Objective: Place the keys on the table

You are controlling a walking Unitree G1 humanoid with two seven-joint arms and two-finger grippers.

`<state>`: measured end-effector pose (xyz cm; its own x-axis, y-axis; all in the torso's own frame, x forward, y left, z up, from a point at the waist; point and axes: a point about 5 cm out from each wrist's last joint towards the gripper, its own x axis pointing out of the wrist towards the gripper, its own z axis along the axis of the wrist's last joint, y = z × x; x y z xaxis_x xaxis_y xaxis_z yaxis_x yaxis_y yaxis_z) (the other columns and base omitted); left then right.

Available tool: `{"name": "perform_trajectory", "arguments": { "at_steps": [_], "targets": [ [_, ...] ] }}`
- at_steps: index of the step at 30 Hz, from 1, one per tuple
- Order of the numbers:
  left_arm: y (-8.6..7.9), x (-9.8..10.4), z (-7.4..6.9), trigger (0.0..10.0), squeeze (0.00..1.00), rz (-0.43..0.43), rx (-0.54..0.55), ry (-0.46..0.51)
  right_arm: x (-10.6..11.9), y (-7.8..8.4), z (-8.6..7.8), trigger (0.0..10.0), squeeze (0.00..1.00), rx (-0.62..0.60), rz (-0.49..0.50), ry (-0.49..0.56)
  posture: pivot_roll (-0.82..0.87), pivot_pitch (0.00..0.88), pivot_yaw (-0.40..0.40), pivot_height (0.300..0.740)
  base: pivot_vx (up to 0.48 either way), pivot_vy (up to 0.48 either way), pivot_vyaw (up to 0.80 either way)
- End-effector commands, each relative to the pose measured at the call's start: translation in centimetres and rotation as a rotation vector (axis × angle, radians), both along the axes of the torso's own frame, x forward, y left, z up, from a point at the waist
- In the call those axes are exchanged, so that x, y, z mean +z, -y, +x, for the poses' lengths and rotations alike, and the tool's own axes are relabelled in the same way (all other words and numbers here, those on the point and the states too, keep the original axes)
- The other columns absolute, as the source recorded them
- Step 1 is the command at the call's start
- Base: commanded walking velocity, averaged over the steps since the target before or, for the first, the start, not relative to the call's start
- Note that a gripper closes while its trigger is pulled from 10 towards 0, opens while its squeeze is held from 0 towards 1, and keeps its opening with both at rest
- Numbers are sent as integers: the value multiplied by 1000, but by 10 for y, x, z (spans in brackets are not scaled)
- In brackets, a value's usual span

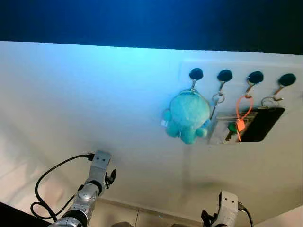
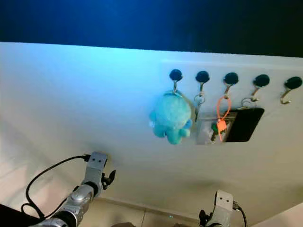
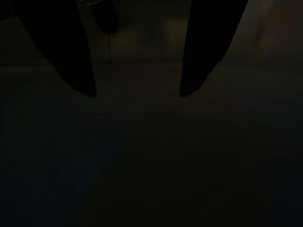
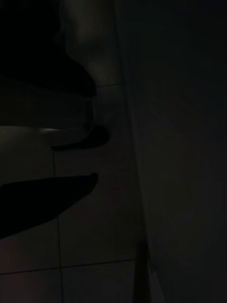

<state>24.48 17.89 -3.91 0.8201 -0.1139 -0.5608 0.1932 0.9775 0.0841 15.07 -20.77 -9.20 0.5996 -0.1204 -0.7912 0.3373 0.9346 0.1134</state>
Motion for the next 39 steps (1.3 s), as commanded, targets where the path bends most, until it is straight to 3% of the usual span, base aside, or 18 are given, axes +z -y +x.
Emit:
{"name": "perform_trajectory", "arguments": {
  "at_steps": [1,13,19,22,39],
  "targets": [
    [-8,-6,-8,10000,0,1,28,-45,-3,-4,-5,10000,0,-3,25,-25,25,40,40,740,0,0,0],
    [-38,-15,-26,10000,0,-83,295,-115,-4,-2,-7,10000,0,117,-19,-53,13,20,21,740,0,0,0],
    [-36,-16,-27,10000,0,-81,270,-109,-2,-3,-3,10000,0,129,-22,-45,16,18,16,740,0,0,0],
    [-27,-16,-26,10000,0,-70,203,-96,-2,-3,-2,10000,0,139,-24,-43,22,18,10,740,0,0,0],
    [-15,-15,-22,10000,0,-60,129,-88,-3,-5,-4,10000,0,131,-21,-44,16,28,10,740,0,0,0]
  ]
}}
